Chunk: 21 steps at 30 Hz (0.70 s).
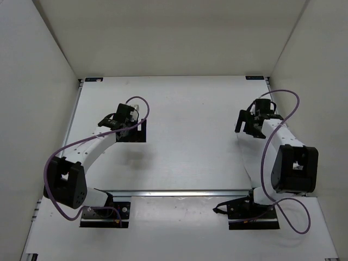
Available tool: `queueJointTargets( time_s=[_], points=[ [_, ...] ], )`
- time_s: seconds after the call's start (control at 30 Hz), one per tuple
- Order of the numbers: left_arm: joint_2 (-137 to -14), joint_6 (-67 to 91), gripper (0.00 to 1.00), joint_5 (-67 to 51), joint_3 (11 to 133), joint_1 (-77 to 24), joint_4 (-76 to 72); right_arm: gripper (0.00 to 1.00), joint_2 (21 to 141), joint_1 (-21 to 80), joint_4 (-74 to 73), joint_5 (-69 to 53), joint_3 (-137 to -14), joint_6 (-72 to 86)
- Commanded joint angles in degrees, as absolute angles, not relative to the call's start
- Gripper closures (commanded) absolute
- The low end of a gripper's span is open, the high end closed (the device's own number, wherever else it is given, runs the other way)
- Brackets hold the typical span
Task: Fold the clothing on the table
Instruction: Grab the skirt from the pile
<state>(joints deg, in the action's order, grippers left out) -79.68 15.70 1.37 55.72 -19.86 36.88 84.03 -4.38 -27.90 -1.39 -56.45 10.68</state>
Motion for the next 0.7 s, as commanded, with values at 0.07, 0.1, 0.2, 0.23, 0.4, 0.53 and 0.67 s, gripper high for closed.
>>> queueJointTargets(
  time_s=[0.07,0.1,0.2,0.23,0.4,0.53,0.67],
  points=[
    [-76.56,15.03,0.02,2.9,55.46,-19.69,38.84,0.14,89.9,-4.23,-29.53,3.25,-61.95,9.93],
    [-76.55,15.2,0.01,2.73,55.2,-19.6,39.02,0.14,91.74,-3.17,-29.79,3.6,-62.48,10.11],
    [-75.15,15.38,0.02,-0.86,53.36,-18.73,38.94,0.13,96.4,-0.27,-31.55,6.66,-66.6,10.11],
    [-74.97,15.21,0.01,-2.18,53.0,-18.46,39.11,0.13,98.33,2.09,-31.64,8.68,-67.23,10.11],
    [-74.88,14.68,0.01,-5.97,52.38,-19.86,38.32,0.12,107.2,3.87,-36.46,15.29,-73.82,10.81],
    [-75.06,12.92,0.01,-5.54,52.82,-18.81,40.34,0.18,113.19,3.08,-39.72,15.11,-79.45,10.46],
    [-75.85,11.51,0.01,-4.57,53.35,-17.66,41.66,0.37,115.57,3.43,-40.69,17.14,-80.51,9.84]
  ],
)
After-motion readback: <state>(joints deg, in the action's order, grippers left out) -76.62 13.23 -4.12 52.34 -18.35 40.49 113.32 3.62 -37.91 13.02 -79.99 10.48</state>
